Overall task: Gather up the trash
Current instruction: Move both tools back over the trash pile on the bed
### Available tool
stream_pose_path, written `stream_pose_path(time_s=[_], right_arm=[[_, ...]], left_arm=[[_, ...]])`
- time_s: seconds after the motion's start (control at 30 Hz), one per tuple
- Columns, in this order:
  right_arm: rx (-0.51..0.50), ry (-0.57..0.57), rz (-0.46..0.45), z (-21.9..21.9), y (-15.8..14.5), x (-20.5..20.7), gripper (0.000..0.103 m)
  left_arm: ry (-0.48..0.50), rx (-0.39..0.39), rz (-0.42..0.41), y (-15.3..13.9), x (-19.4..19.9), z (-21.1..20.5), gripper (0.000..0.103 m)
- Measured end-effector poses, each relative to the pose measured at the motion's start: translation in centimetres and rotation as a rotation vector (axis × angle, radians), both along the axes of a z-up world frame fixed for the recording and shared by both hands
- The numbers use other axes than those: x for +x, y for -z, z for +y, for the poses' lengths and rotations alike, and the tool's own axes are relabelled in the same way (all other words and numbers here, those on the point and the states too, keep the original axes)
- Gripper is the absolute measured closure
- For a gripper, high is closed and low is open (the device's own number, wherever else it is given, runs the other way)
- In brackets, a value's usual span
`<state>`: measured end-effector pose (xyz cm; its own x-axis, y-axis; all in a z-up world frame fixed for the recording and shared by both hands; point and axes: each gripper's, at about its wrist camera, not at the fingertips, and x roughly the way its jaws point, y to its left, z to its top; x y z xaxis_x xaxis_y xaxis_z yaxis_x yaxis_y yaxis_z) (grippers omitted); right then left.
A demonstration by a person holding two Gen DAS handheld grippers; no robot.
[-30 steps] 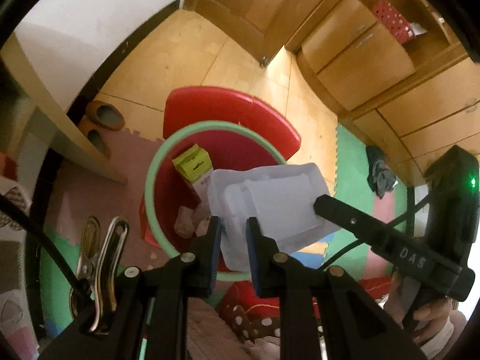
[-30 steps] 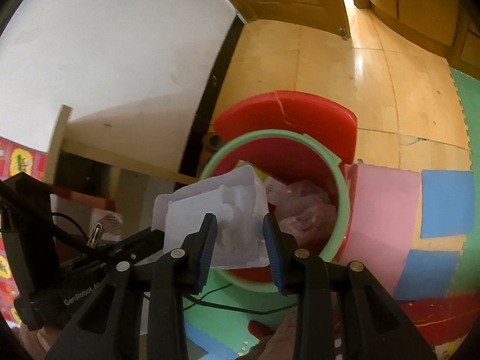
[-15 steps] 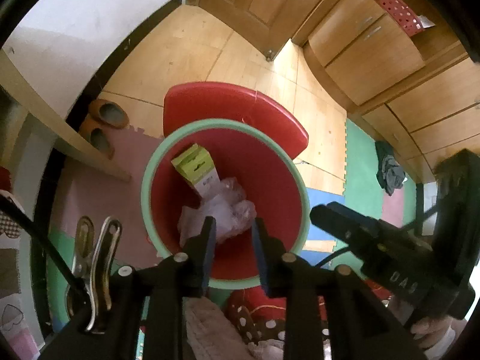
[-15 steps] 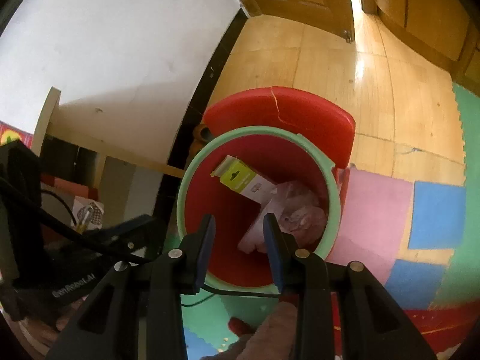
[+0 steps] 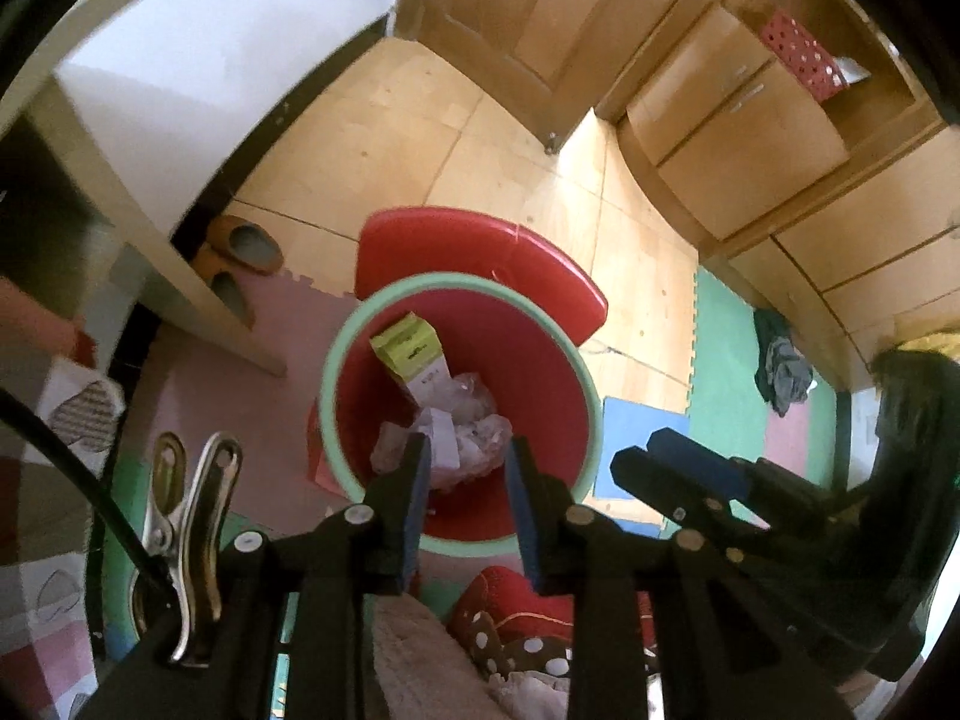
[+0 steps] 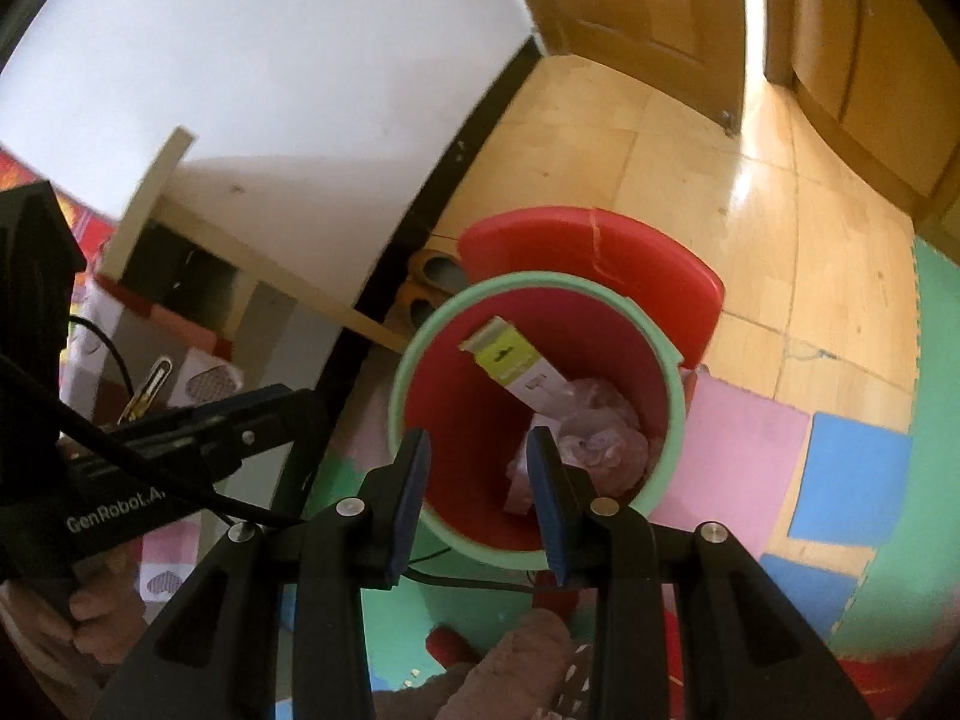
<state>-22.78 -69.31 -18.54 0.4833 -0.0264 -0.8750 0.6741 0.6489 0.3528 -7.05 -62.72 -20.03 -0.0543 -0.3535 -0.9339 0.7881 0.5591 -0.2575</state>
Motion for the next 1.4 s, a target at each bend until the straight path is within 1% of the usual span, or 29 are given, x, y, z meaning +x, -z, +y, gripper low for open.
stream_pose_path(time_s=[0.2,0.33,0.57,0.8,0.93,1.03,1.17,1.4], right_arm=[[-0.048,-0.101,-0.038,2.7,-3.8,2.0,0.068],[-0.063,-0.165,-0.070,5.0,-6.1,3.8,0.068],[-0.087,-0.267,-0.129,10.2,-9.6,7.1,0.068],[-0.113,-0.364,-0.181,15.8,-13.0,10.4,0.068],[-0.124,-0.415,-0.211,18.6,-14.6,11.8,0.068],[-0.126,-0.453,-0.220,20.5,-15.4,12.8,0.068],[-0.130,-0.505,-0.225,23.3,-16.1,14.2,0.068],[-0.128,-0.616,-0.239,29.0,-16.8,16.8,0.068]], left_arm=[[-0.063,-0.037,-0.035,-3.9,1.2,3.2,0.075],[-0.123,-0.057,-0.058,-6.6,2.4,6.3,0.075],[-0.212,-0.095,-0.114,-10.9,4.2,12.3,0.075],[-0.308,-0.102,-0.157,-13.9,6.2,18.3,0.075],[-0.380,-0.118,-0.159,-15.2,7.4,21.8,0.075],[-0.417,-0.124,-0.165,-16.1,8.0,24.1,0.075],[-0.465,-0.101,-0.223,-17.7,8.6,27.3,0.075],[-0.578,-0.082,-0.252,-19.1,10.1,33.9,0.074]])
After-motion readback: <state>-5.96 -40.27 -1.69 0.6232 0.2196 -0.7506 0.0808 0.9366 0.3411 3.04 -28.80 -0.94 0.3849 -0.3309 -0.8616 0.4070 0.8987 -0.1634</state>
